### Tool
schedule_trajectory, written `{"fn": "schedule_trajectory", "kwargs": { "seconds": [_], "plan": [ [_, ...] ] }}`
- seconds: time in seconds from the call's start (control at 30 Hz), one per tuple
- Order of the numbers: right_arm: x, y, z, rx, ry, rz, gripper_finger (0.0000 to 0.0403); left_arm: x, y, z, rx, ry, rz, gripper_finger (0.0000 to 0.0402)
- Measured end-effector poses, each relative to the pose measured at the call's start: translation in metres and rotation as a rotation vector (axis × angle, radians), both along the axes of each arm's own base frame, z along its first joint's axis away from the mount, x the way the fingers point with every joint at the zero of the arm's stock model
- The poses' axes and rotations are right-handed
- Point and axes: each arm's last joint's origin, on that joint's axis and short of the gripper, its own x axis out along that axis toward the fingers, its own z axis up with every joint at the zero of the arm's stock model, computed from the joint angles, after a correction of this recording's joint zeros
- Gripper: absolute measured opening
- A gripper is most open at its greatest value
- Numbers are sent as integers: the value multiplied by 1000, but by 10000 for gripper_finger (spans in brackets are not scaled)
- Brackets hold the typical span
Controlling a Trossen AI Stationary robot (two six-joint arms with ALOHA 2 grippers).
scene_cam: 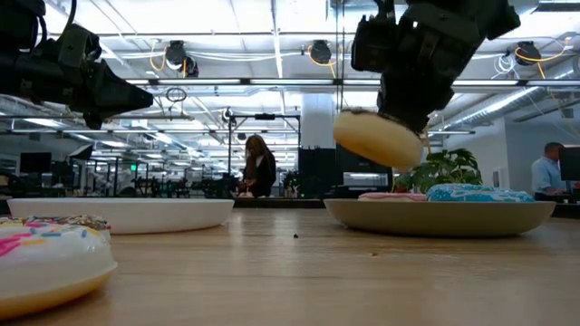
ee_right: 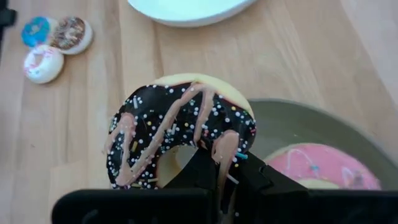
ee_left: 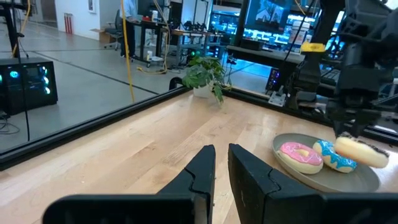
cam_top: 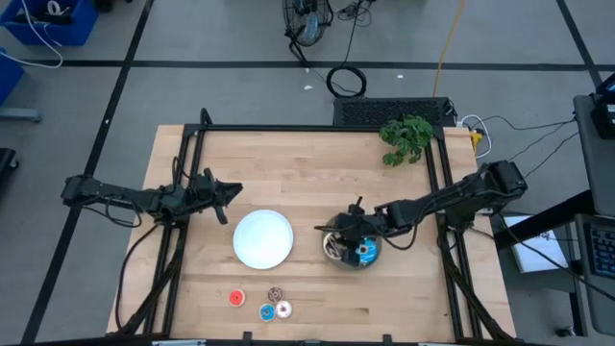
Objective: Pick & Place donuts
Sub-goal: Put the big black donut on the gray plate
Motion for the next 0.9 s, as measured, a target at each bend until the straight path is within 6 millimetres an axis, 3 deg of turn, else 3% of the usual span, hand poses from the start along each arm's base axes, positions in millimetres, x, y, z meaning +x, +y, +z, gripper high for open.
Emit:
{"fn": "schedule_trajectory", "kwargs": {
  "seconds": [0.3,0.5,0.9],
  "plan": [
    [6,4,-34,-24,102,8,10,0,0,0,-1,-4,1,51],
    [7,2,-42,-37,136,4,12,0,0,0,-1,-1,1,51],
    [8,2,-42,-43,134,22,112,0,0,0,0,2,1,51]
  ]
}}
